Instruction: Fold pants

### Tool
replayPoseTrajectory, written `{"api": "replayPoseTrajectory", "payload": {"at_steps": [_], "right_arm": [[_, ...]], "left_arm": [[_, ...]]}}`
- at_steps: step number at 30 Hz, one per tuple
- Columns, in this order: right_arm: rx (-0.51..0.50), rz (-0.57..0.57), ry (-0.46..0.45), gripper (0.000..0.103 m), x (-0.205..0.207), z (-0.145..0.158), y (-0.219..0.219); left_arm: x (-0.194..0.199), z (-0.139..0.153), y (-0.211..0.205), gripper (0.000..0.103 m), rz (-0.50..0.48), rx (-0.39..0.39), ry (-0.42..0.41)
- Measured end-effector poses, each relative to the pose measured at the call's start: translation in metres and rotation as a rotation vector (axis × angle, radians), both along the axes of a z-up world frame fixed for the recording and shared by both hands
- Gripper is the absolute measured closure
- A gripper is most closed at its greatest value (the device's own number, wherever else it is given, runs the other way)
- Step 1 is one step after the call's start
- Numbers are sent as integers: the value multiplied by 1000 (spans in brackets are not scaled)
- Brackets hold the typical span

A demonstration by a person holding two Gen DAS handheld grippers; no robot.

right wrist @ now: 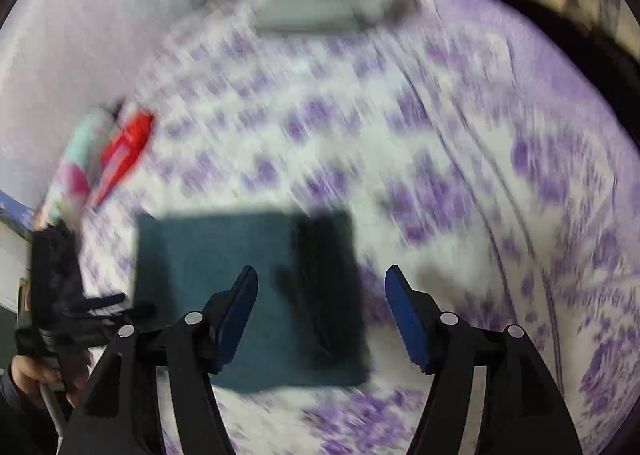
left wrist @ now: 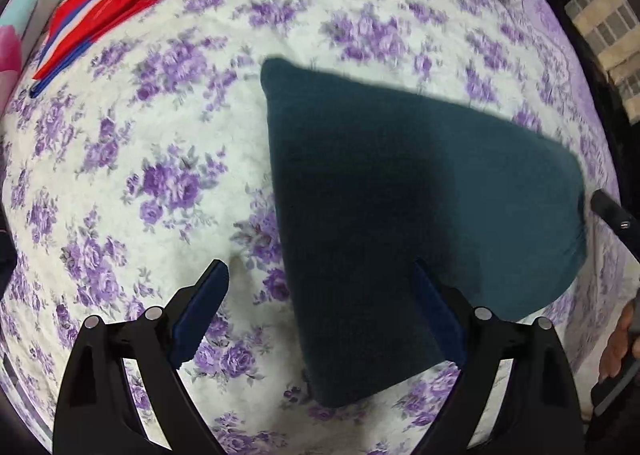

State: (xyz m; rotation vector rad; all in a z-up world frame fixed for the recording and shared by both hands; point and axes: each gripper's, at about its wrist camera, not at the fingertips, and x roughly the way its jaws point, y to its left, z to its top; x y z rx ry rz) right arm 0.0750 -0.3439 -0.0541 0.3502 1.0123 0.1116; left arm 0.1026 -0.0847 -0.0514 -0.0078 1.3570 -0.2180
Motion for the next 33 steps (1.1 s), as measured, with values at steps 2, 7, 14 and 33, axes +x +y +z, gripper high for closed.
{"api": "replayPoseTrajectory", "payload": {"at_steps": [2,7,14,33], "right_arm": [[7,41,-58,39,5,11,9],[-59,80,128,51,50,-35,29],[-55,95,24,87,24,1,26],[-163,170,141,39,12,-28,60]], "left_arm": [[3,10,-3,14,-7,-9,-35],[21,6,-22,14,-63,62,-41],[14,-2,-13,14,-41,34,-22],[-14,-15,20,4,-43,101,39]]}}
